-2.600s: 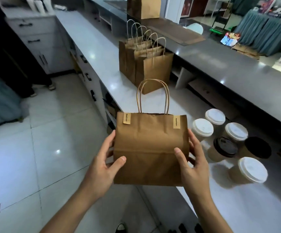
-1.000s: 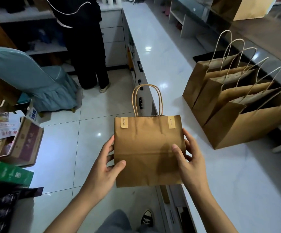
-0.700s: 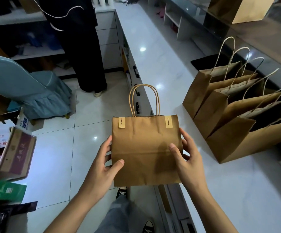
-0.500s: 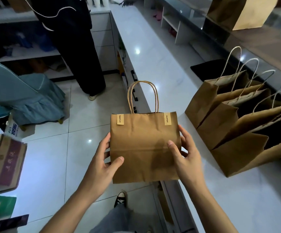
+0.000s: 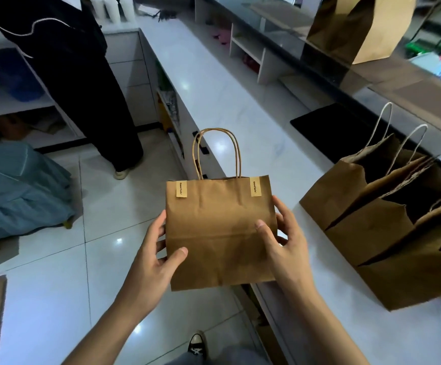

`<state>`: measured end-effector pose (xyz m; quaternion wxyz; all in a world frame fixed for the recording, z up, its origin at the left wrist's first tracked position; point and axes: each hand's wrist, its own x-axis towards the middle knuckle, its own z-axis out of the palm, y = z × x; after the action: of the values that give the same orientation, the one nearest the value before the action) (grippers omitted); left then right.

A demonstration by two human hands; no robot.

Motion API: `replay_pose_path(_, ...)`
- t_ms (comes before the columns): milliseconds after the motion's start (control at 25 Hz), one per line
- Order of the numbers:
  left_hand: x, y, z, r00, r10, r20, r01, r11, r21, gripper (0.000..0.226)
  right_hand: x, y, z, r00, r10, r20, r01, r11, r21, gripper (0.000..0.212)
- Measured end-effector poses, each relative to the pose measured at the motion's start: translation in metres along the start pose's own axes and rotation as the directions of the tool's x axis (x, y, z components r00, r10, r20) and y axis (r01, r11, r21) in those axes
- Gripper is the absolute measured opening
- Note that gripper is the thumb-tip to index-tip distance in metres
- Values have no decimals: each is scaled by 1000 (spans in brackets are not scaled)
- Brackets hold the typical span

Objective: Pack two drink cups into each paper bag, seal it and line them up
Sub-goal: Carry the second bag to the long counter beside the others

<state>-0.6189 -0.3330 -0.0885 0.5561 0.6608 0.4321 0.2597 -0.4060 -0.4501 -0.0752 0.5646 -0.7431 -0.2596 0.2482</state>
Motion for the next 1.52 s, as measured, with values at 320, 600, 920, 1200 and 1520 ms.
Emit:
replay_pose_path(320,57,4,-12,998,21,61,-20,1000,-8,70,38,-7,22,998,10,-57,-10,1000,-6,52)
replay_pose_path(600,113,14,-4,993,42,110,-42,999,-7,72,103,0,30,994,14,-113,-13,1000,10,52)
replay_pose_path(920,199,30,4,995,41,91,-44,998,34,75,196,-5,44,993,32,-113,-25,998,60,50)
replay_pose_path(1200,262,55,38,986,81,148,-78,997,-25,73,260,-23,17,983,34,-180,-28,999,39,46)
replay_pose_path(1520,316,93,84,949,238,207,-227,971,-75,78,303,-50,-31,959,35,-280,-45,999,-28,49)
